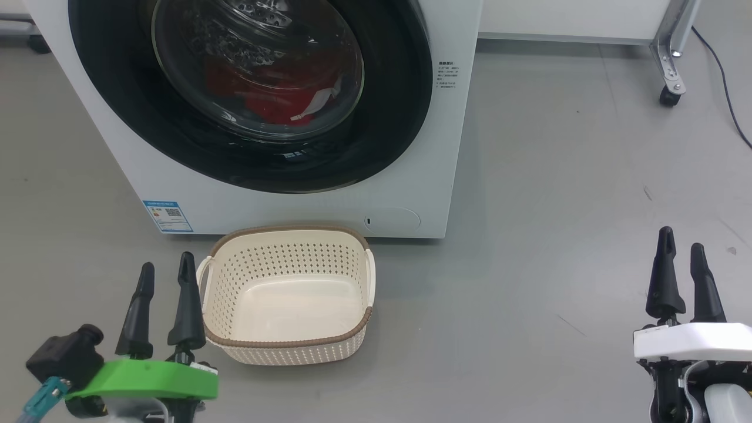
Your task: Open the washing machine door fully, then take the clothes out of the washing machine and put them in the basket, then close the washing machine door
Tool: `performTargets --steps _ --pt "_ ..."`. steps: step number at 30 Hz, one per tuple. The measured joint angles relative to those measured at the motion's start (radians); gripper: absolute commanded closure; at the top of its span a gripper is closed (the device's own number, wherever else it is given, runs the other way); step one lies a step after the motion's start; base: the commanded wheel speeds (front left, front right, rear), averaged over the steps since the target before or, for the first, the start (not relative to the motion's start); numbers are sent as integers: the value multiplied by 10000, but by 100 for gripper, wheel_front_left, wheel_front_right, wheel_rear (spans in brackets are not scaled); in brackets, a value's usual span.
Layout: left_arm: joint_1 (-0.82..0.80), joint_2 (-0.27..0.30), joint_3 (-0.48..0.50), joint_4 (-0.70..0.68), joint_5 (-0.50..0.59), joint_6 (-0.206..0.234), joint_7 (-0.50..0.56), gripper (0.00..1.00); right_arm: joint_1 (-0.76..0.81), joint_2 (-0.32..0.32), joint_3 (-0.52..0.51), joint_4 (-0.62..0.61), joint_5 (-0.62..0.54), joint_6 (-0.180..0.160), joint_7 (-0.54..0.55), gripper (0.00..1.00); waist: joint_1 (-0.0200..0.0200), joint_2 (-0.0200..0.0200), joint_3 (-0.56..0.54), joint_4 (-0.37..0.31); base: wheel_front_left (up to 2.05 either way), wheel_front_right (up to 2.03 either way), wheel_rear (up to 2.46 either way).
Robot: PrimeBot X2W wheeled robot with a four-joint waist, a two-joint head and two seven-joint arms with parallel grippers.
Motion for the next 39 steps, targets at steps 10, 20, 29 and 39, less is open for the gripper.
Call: performTargets --steps 10,20,29,39 --pt "17 50 -570 153 2178 151 -391 0 182 -211 558 138 -1977 -334 -334 0 0 0 -41 1 0 0 0" --pt "127 111 -995 468 4251 577 -704 0 256 -242 928 301 -3467 -633 -654 0 0 0 -15 -13 0 0 0" --pt "287 121 -1210 1394 4385 932 -731 0 287 -236 1078 809 -3668 -794 -577 0 0 0 -1 -10 0 0 0" --pt "280 121 -1243 2027 4286 1154 -731 0 349 -247 1304 1331 -3749 -863 -192 0 0 0 0 9 0 0 0"
